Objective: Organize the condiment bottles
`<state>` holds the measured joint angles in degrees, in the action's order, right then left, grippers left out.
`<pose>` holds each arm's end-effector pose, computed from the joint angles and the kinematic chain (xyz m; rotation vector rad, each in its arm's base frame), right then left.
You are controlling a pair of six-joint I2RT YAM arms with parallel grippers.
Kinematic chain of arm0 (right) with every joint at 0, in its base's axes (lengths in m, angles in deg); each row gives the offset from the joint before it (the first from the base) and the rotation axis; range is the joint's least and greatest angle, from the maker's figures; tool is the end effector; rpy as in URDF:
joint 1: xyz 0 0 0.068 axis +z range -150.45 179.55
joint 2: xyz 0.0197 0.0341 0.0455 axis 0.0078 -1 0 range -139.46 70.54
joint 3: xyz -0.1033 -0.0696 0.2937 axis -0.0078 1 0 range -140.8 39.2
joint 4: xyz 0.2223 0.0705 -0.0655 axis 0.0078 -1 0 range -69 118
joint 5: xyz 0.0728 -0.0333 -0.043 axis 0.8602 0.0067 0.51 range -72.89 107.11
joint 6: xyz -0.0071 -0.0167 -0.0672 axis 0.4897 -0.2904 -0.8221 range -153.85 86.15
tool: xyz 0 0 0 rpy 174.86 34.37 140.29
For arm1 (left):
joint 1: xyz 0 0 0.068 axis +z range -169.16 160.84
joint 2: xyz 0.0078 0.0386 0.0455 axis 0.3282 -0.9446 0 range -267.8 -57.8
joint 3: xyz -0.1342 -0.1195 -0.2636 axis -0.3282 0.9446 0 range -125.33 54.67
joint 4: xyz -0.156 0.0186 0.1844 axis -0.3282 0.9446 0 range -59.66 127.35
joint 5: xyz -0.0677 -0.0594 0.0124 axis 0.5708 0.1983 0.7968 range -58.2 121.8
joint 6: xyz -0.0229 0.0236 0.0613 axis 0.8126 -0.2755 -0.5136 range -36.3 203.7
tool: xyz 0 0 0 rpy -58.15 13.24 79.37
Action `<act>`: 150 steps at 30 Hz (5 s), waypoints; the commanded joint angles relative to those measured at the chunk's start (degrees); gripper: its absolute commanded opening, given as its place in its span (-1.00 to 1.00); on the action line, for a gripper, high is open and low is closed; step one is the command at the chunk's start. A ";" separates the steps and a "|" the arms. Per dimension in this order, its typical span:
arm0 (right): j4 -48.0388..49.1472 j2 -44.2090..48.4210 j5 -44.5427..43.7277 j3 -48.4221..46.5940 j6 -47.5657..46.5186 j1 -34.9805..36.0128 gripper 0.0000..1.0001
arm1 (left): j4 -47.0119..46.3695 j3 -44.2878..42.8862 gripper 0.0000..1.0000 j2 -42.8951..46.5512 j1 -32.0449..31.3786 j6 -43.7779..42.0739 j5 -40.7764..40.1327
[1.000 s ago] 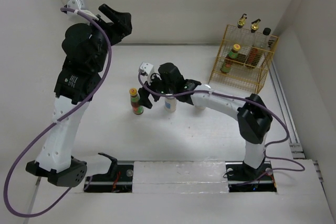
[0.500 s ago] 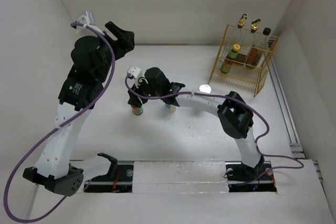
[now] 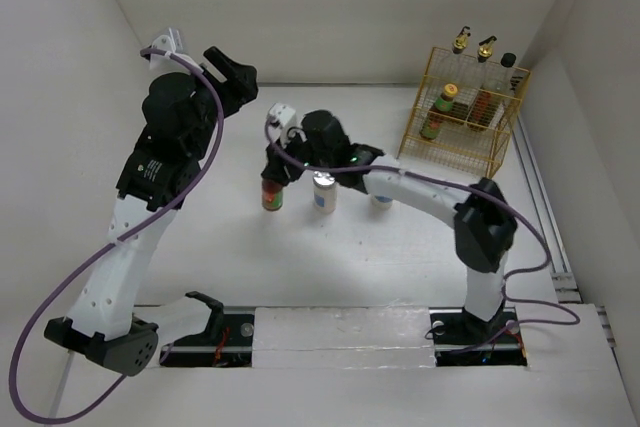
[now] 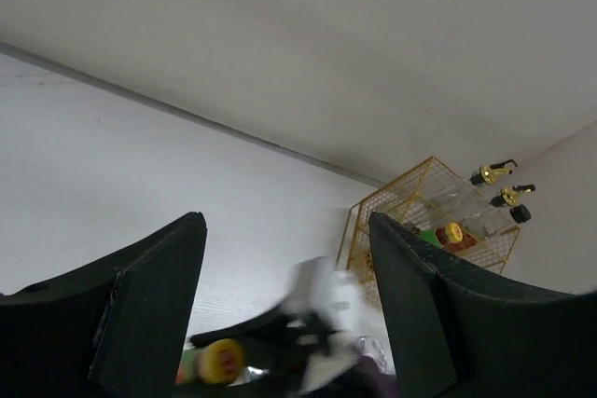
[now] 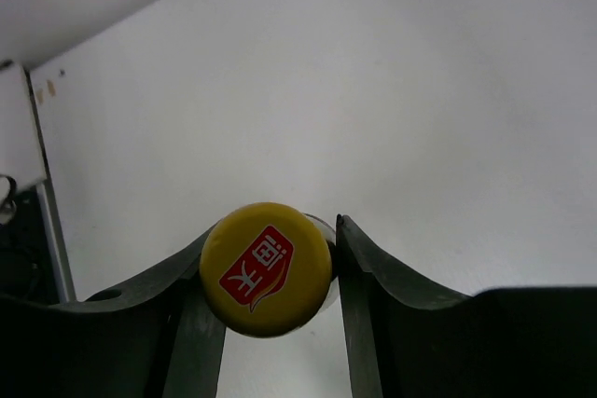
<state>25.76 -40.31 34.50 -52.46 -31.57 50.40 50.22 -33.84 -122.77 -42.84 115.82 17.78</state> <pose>0.2909 0.3842 0.3407 -1.0261 1.7602 0.8952 0.1873 -0.0673 0.5488 -0.3115 1.5061 -0.5952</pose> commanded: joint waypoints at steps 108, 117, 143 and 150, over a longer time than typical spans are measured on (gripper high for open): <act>-30.36 39.39 -14.49 23.18 6.32 -24.05 0.91 | -2.12 -2.19 -0.29 -25.91 -9.54 -10.59 22.72; -27.93 33.34 -16.60 25.65 6.94 -23.51 0.99 | -2.12 -1.49 0.21 -25.38 -9.54 -10.59 23.25; -28.96 28.76 -12.11 -1.50 4.75 -41.09 -0.33 | -2.65 -0.35 0.21 -24.15 -9.01 -10.06 21.93; -27.03 25.34 -10.00 -2.12 4.75 -45.57 -0.35 | -2.12 -1.49 0.21 -24.15 -9.01 -10.06 21.40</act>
<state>-6.41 -15.09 22.30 -51.19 -26.74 5.99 48.39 -33.42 -149.13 -52.06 105.81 39.50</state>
